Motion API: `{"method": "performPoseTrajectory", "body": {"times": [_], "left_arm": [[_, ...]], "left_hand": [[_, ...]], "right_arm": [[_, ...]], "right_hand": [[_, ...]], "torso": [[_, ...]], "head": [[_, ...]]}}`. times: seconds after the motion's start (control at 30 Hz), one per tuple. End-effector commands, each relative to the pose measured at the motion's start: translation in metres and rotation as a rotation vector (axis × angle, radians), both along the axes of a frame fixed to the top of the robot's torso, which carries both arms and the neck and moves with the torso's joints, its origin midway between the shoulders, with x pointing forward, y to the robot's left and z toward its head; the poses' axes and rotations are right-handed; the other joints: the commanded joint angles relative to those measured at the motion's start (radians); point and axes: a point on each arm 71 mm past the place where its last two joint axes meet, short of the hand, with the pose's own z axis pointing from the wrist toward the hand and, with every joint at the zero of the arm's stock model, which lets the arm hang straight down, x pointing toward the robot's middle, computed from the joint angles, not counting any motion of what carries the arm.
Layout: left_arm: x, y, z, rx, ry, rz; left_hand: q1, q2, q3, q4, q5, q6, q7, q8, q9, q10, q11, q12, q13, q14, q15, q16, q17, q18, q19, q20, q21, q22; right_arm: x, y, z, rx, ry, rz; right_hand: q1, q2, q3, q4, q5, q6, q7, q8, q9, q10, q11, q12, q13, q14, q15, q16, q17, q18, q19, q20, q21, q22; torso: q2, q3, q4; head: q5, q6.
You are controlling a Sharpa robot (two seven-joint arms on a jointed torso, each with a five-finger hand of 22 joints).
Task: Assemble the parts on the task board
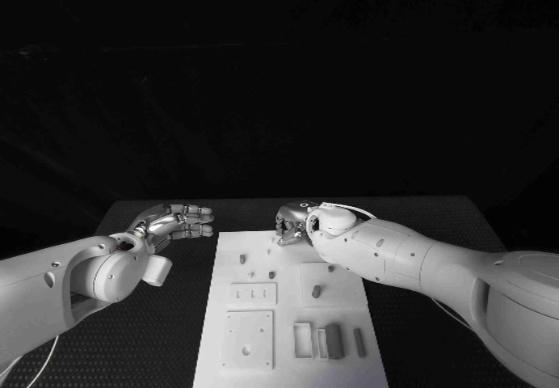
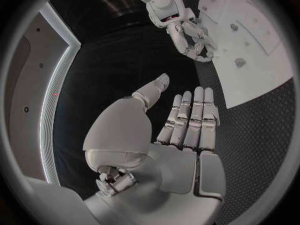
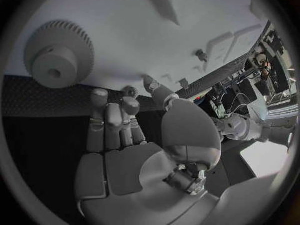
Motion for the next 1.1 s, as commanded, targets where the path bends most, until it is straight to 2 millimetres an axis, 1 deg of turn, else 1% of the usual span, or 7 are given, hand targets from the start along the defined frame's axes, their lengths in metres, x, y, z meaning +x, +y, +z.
{"method": "performPoseTrajectory", "body": {"times": [0.03,0.13,0.23,0.53,0.77,0.83,1.1], "left_arm": [[-0.0006,-0.0030,0.0007,-0.008,-0.004,-0.020],[-0.0004,-0.0034,0.0007,-0.008,-0.004,-0.020],[-0.0004,-0.0033,0.0007,-0.008,-0.004,-0.020],[0.0002,-0.0032,0.0005,-0.008,-0.004,-0.019],[0.0003,-0.0027,0.0003,-0.007,-0.003,-0.017],[0.0003,-0.0025,0.0003,-0.007,-0.003,-0.016],[0.0000,-0.0017,0.0000,-0.006,-0.001,-0.015]], "left_hand": [[-0.010,-0.002,-0.004,-0.001,-0.006,-0.001,0.002,-0.005,-0.001,0.007,0.000,-0.007,-0.001,0.008,0.002,-0.006,0.001,-0.004,0.005,0.001,-0.003,-0.001],[-0.011,-0.002,-0.004,-0.001,-0.006,-0.001,0.002,-0.005,-0.001,0.007,0.000,-0.007,-0.001,0.008,0.002,-0.006,0.002,-0.004,0.005,0.001,-0.004,-0.001],[-0.011,-0.002,-0.004,-0.001,-0.006,-0.001,0.002,-0.005,-0.001,0.007,0.000,-0.007,-0.001,0.008,0.002,-0.006,0.002,-0.004,0.005,0.001,-0.004,-0.001],[-0.015,0.001,-0.005,0.001,-0.006,0.000,0.003,-0.005,-0.001,0.007,0.000,-0.007,-0.001,0.008,0.003,-0.007,0.002,-0.004,0.006,0.002,-0.005,-0.001],[-0.016,0.002,-0.005,0.001,-0.006,0.000,0.003,-0.005,-0.001,0.007,0.000,-0.007,-0.001,0.008,0.003,-0.008,0.002,-0.004,0.006,0.002,-0.005,-0.001],[-0.016,0.002,-0.005,0.001,-0.006,0.000,0.003,-0.005,-0.001,0.007,0.000,-0.007,-0.001,0.008,0.003,-0.008,0.002,-0.004,0.006,0.002,-0.005,-0.001],[-0.016,0.002,-0.005,0.000,-0.006,0.000,0.003,-0.005,-0.002,0.007,0.000,-0.008,-0.001,0.008,0.003,-0.008,0.002,-0.004,0.006,0.002,-0.006,-0.001]], "right_arm": [[-0.0002,0.0018,0.0003,0.011,-0.005,-0.003],[-0.0002,0.0017,0.0006,0.002,-0.013,-0.006],[0.0000,0.0005,0.0007,-0.008,-0.018,-0.006],[0.0001,-0.0009,0.0011,-0.015,-0.029,-0.005],[0.0002,-0.0012,0.0013,-0.019,-0.033,-0.004],[0.0002,-0.0016,0.0017,-0.017,-0.038,-0.004],[-0.0025,-0.0061,0.0080,0.085,-0.082,-0.001]], "right_hand": [[-0.010,0.012,0.003,0.011,-0.002,0.027,-0.003,0.011,0.005,-0.001,-0.005,0.008,0.001,0.014,-0.002,0.002,0.010,0.021,0.003,0.001,-0.004,0.012],[-0.001,0.050,0.012,0.012,-0.002,0.053,-0.011,0.027,0.012,0.006,-0.013,0.011,0.000,0.023,-0.009,0.006,0.018,0.021,0.005,-0.003,-0.001,0.013],[0.021,0.090,0.021,-0.005,-0.002,0.075,-0.021,0.040,0.018,0.011,-0.021,0.011,-0.002,0.027,-0.017,0.007,0.020,0.021,0.005,-0.006,0.001,0.015],[0.034,0.158,0.029,-0.049,-0.002,0.101,-0.033,0.056,0.027,0.018,-0.034,0.009,-0.006,0.034,-0.030,0.009,0.025,0.021,0.001,-0.006,0.006,0.018],[0.049,0.176,0.045,-0.059,-0.002,0.113,-0.038,0.063,0.031,0.020,-0.039,0.007,-0.008,0.035,-0.035,0.009,0.024,0.021,-0.002,-0.007,0.007,0.018],[0.057,0.167,0.073,-0.052,-0.002,0.116,-0.039,0.064,0.032,0.021,-0.040,0.006,-0.009,0.036,-0.036,0.009,0.025,0.021,-0.002,-0.005,0.007,0.017],[0.057,0.156,0.094,-0.056,-0.002,0.128,-0.043,0.070,0.037,0.025,-0.043,0.005,-0.010,0.037,-0.038,0.009,0.021,0.021,0.001,-0.005,0.010,0.016]], "torso": [[0.001,0.0003,0.0000],[0.001,0.0001,0.0004],[0.001,-0.0001,-0.0005],[0.001,0.0005,-0.0018],[0.000,0.0007,-0.0008],[0.000,0.0010,-0.0013],[-0.001,0.0005,-0.0009]], "head": [[0.002,0.000],[0.001,-0.001],[0.003,-0.001],[0.003,-0.003],[0.002,-0.005],[0.003,-0.004],[0.006,-0.004]]}}
